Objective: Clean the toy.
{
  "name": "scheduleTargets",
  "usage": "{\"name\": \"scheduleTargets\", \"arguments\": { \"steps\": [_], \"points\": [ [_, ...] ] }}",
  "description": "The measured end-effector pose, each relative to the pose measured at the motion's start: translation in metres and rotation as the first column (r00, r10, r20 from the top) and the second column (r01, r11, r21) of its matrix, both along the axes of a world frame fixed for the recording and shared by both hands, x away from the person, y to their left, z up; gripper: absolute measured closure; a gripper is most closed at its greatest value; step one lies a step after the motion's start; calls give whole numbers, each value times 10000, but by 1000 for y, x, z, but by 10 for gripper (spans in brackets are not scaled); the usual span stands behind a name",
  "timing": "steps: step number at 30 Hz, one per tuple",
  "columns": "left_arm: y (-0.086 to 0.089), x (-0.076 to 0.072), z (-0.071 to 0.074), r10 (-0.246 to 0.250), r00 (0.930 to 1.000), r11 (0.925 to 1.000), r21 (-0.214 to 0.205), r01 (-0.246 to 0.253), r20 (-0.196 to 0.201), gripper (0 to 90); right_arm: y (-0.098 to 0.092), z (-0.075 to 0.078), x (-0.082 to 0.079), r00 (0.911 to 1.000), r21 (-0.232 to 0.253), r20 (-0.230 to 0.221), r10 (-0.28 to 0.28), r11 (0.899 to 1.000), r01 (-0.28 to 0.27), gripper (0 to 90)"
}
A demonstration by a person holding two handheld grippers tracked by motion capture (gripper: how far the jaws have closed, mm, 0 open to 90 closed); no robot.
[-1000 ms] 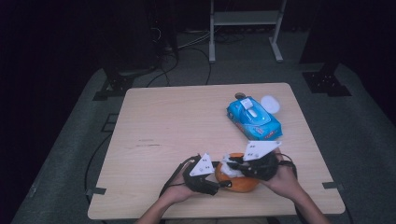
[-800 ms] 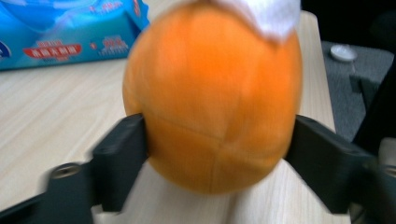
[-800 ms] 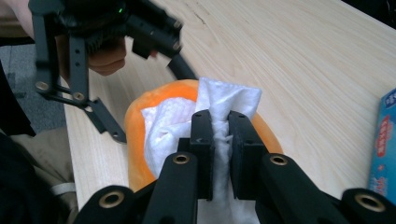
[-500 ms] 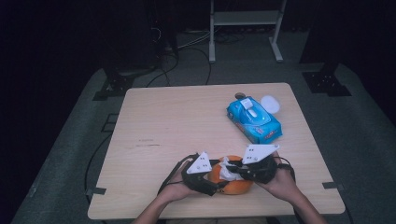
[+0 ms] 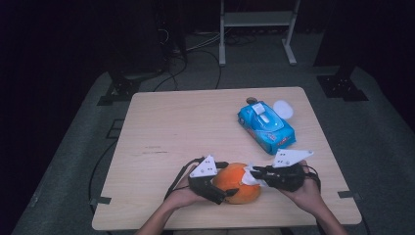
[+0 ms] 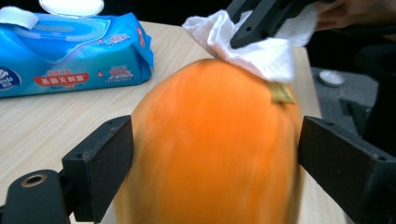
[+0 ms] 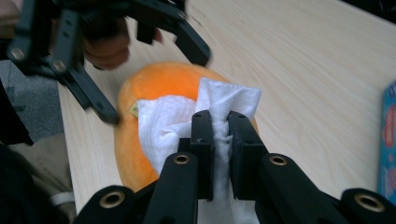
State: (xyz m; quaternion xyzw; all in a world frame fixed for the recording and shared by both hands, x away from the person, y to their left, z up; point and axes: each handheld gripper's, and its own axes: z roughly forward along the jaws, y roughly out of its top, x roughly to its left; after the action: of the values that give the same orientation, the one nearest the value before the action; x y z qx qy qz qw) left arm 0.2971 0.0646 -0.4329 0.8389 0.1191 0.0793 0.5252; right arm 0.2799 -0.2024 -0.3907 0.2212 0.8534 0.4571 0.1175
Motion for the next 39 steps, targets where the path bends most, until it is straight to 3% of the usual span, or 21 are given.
{"name": "scheduleTargets", "arguments": {
  "steps": [3, 5, 11, 16, 20, 24, 28, 35, 37, 39],
  "points": [
    [6, 3, -6, 169, 9993, 9998, 88, -166, -324, 218, 10, 2, 1, 9994, -322, 346, 79, 9995, -68, 808],
    [11, 5, -7, 293, 9982, 9995, 114, -287, -520, 268, 7, 0, 3, 9999, -137, 110, 42, 9999, -40, 808],
    [18, 12, -9, 820, 9903, 9966, 12, -824, -1118, 277, -8, -8, -5, 9996, -184, -242, -149, 9997, 145, 808],
    [9, 2, -7, 432, 9977, 9990, 119, -426, -524, 266, -4, -10, 3, 9990, -141, -298, -338, 9993, 334, 807],
    [4, -4, -6, -5, 9998, 9998, 218, 9, -188, 251, -4, -11, 16, 9961, 391, -640, -609, 9972, 635, 806],
    [3, -4, -6, 282, 9995, 9990, 341, -278, -120, 252, -9, -17, 21, 9908, 509, -1139, -731, 9956, 793, 805],
    [5, -2, -6, 802, 9959, 9965, 265, -791, -408, 265, -15, -20, 15, 9893, 173, -1228, -785, 9965, 812, 806],
    [-10, -13, -1, 1168, 9930, 9914, 620, -1156, -156, 258, 0, -1, 10, 9969, 387, -619, -476, 9980, 501, 807],
    [-16, -18, 0, 1111, 9938, 9914, 703, -1108, -9, 253, 3, 1, 14, 9967, 690, -721, -378, 9967, 428, 807],
    [-18, -21, 2, 938, 9956, 9924, 797, -938, 38, 224, 6, 0, 17, 9966, 591, -751, -328, 9976, 373, 806]
  ]
}}
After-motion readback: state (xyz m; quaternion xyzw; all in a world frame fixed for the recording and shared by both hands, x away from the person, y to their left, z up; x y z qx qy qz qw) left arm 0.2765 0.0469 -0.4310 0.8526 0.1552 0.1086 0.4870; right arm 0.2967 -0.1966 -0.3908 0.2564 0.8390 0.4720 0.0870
